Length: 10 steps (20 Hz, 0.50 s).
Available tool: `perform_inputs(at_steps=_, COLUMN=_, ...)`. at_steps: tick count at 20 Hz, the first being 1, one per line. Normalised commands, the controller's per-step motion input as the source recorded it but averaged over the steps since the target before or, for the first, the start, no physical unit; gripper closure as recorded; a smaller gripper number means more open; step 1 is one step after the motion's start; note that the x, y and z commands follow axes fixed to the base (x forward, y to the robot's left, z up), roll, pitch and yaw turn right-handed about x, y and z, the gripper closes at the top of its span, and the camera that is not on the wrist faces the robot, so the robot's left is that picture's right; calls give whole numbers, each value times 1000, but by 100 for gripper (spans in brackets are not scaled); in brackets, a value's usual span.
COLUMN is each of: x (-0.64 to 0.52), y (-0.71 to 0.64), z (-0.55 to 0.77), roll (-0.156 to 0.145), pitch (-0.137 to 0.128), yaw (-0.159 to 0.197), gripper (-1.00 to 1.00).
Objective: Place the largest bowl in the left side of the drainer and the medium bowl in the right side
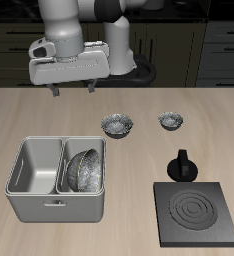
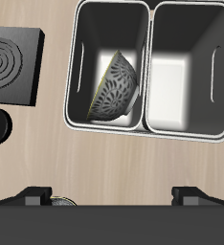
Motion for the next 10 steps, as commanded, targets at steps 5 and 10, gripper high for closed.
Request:
perform_inputs(at_steps=5, x=-559, y=-16, z=-57, roll=52, pitch=-39, yaw=29, gripper=-100)
perform_inputs(at_steps=10, x=-686, y=-135, z=-158, roll=10, pitch=-36, yaw=-2, gripper=-100)
